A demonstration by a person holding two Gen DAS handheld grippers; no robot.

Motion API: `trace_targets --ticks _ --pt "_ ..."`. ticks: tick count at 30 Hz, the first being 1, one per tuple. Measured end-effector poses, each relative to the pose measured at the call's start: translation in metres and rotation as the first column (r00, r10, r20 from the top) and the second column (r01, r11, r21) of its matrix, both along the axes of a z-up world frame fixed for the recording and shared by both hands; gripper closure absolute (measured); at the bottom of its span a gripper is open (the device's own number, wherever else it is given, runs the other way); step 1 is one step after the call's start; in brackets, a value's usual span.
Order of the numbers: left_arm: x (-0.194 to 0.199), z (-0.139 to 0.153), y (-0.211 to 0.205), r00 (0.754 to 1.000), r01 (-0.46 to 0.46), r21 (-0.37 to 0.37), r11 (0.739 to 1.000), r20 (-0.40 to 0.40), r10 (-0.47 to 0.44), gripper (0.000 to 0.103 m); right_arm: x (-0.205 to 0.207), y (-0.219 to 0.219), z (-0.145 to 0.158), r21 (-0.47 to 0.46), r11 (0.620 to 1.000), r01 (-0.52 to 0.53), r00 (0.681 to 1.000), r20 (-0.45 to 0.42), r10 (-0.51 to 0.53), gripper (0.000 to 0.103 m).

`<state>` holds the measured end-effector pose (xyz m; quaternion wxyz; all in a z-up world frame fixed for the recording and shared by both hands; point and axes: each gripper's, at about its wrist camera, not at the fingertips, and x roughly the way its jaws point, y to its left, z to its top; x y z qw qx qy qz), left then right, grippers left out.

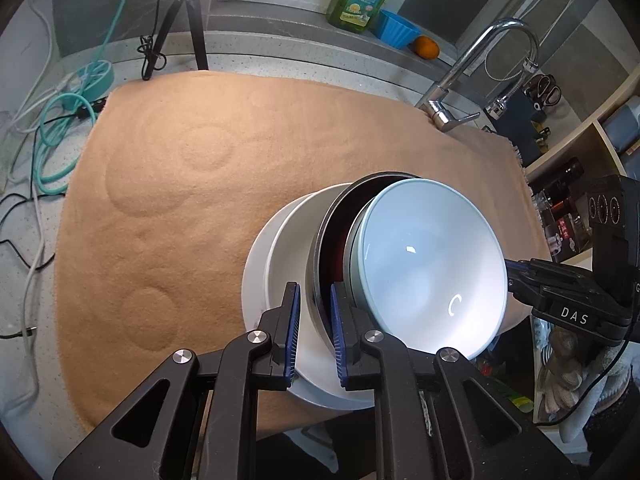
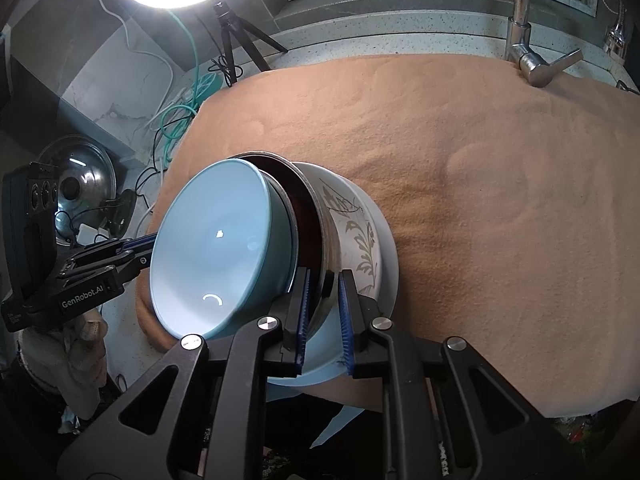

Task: Organize plates and bowls
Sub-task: 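Lower the nested bowl stack onto the white plate stack with the left tool, then open the left tool and withdraw it from the bowl stack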

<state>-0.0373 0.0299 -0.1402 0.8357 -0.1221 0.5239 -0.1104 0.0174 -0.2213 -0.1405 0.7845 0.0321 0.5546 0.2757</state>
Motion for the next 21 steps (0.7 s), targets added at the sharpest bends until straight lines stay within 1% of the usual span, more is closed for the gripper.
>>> trace_targets --ticks 2,4,6,8,13,14,15,16,17,18,20,21 --pt "-0.001 -0.001 0.001 1.000 -0.001 -0.004 1.000 -0.001 0.001 0.089 -0.001 -0.002 0.001 -0.009 1.000 0.001 1.000 0.013 -0.001 0.078" --pt "-0.002 0.000 0.002 1.000 -0.003 -0.001 1.000 0.001 0.003 0.089 -0.003 -0.004 0.003 -0.012 1.000 0.002 1.000 0.027 -0.002 0.075" --pt "-0.003 0.001 0.002 1.000 -0.004 0.002 1.000 0.006 0.004 0.089 -0.005 -0.005 0.007 -0.020 1.000 0.007 0.998 0.056 -0.006 0.069" --pt "-0.005 0.004 0.003 1.000 -0.008 0.001 1.000 0.014 0.008 0.089 -0.006 -0.008 0.013 -0.012 1.000 0.010 0.997 0.080 -0.009 0.058" --pt "-0.010 0.017 0.003 0.998 -0.017 0.031 0.999 0.063 0.015 0.089 -0.013 -0.011 0.025 -0.016 1.000 0.022 0.991 0.132 -0.020 0.057" --pt "-0.011 0.019 0.003 0.997 -0.019 0.035 0.999 0.072 0.016 0.087 -0.015 -0.012 0.027 -0.024 0.999 0.027 0.989 0.149 -0.023 0.055" --pt "-0.013 0.022 0.003 0.997 -0.021 0.038 0.999 0.081 0.018 0.081 -0.017 -0.013 0.029 -0.033 0.999 0.033 0.986 0.167 -0.027 0.054" --pt "-0.015 0.025 0.003 0.995 -0.027 0.043 0.999 0.093 0.022 0.079 -0.020 -0.014 0.031 -0.040 0.998 0.040 0.983 0.183 -0.032 0.049" --pt "-0.016 0.027 0.003 0.994 -0.032 0.050 0.998 0.104 0.027 0.079 -0.022 -0.015 0.034 -0.049 0.998 0.049 0.978 0.204 -0.038 0.045" --pt "-0.018 0.029 0.003 0.993 -0.037 0.060 0.998 0.115 0.030 0.079 -0.023 -0.016 0.036 -0.055 0.997 0.057 0.975 0.217 -0.044 0.044" --pt "-0.021 0.033 0.003 0.990 -0.047 0.084 0.995 0.137 0.035 0.071 -0.025 -0.019 0.040 -0.062 0.995 0.075 0.968 0.243 -0.058 0.041" --pt "-0.022 0.035 0.004 0.988 -0.053 0.092 0.994 0.147 0.039 0.061 -0.026 -0.021 0.042 -0.062 0.994 0.086 0.965 0.253 -0.067 0.039"
